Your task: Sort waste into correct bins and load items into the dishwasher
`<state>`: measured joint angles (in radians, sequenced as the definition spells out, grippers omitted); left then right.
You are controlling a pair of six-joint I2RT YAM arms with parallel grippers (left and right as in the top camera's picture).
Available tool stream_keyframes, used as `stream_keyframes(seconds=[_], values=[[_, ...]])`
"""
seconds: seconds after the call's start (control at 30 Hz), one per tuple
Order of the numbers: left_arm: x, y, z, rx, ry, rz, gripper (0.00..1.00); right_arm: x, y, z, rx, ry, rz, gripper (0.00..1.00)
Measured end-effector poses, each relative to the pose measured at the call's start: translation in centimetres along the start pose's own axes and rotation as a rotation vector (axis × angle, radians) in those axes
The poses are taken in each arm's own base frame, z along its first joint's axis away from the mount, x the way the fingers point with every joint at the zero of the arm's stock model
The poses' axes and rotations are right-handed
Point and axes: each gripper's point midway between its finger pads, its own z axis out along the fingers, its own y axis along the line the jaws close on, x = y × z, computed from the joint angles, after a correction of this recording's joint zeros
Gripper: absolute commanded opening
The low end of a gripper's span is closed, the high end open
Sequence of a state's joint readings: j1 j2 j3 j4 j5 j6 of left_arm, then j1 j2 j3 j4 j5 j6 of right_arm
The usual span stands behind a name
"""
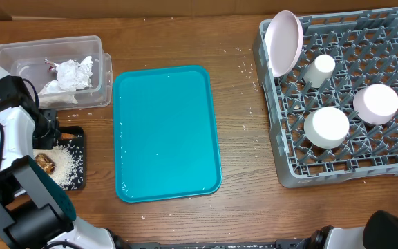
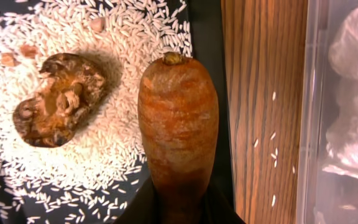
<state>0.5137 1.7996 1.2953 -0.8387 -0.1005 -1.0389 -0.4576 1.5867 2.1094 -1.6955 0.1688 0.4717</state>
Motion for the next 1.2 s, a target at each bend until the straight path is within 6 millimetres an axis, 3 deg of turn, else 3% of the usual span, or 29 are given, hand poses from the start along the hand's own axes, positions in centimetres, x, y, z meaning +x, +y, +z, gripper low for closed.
stream_keyframes(seconds=[0.17,0.33,0.77,0.93,1.07,1.2], values=[[-0.2,0.1,0.2,0.002,0.009,-0.01,0.2,0.0,0.0,0.0,0.0,0.0,0.0,1.0],[-0.3,0.3,0.2,0.001,0.011,-0.01,0.33,0.0,0.0,0.0,0.0,-0.001,0.0,1.0],[0.6,2.1,-0.1,-0.071,0.066,0.038,0.36,0.0,0.0,0.0,0.0,0.0,0.0,1.0],[1.3,3.0,-2.2,-0.128,0.127,0.062,0.36,0.0,0.0,0.0,-0.001,0.0,0.0,1.0],[1.6,2.9,-5.1,-0.082,0.139,0.093,0.37,0.0,0.0,0.0,0.0,-0.001,0.0,1.0],[2.2,3.4,-10.8,0.041,0.111,0.121,0.39,0.0,0.0,0.0,0.0,0.0,0.0,1.0]])
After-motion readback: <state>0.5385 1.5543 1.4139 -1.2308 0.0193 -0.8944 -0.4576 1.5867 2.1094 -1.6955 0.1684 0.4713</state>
